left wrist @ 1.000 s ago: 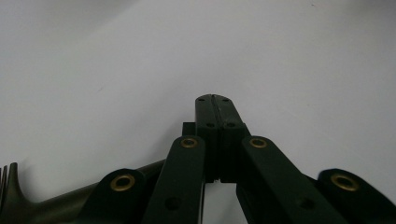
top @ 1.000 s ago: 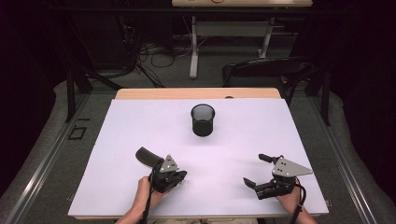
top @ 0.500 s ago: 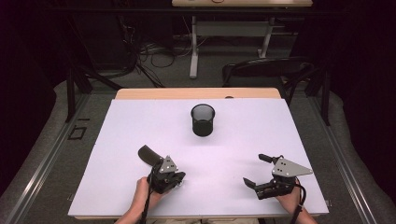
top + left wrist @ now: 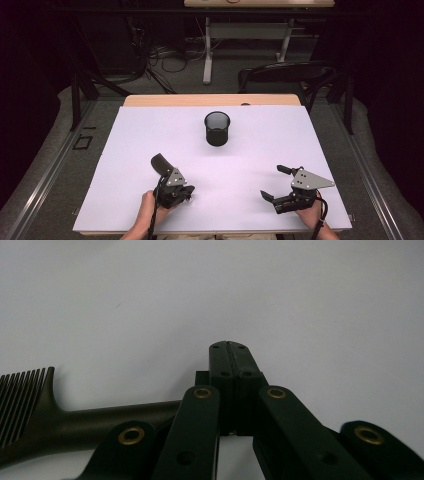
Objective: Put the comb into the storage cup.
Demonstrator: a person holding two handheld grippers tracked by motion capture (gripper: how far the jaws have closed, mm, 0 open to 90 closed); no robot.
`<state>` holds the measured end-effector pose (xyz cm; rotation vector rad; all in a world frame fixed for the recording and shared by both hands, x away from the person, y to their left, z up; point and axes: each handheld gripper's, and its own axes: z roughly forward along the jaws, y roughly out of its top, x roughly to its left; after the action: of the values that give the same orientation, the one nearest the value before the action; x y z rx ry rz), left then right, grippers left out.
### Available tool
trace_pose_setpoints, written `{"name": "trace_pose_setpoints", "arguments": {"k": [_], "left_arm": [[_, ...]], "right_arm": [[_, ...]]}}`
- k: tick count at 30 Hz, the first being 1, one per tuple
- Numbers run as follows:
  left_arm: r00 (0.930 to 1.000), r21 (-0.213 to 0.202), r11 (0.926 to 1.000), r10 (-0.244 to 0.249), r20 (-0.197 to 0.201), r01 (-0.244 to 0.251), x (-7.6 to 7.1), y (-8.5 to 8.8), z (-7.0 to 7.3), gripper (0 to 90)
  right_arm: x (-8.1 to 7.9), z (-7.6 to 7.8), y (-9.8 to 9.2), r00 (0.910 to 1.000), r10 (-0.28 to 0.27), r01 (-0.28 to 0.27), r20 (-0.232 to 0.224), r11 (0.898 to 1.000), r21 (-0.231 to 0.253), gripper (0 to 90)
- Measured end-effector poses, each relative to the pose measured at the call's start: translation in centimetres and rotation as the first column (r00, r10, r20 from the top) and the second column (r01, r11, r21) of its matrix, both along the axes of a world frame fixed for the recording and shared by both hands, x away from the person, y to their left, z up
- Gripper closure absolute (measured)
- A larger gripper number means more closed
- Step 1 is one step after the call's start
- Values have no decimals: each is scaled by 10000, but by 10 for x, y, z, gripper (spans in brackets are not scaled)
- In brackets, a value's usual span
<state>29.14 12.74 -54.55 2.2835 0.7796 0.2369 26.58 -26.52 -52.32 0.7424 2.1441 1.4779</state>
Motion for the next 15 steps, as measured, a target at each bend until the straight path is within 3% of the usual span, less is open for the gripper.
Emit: {"name": "trace_pose_setpoints", "arguments": {"k": [15], "left_arm": [[9997,520,9983,-249,-3,249,-3,1,0,900]], "right_arm": [[0,0,0,10000,2,-2,64,10000,-5,9]]}}
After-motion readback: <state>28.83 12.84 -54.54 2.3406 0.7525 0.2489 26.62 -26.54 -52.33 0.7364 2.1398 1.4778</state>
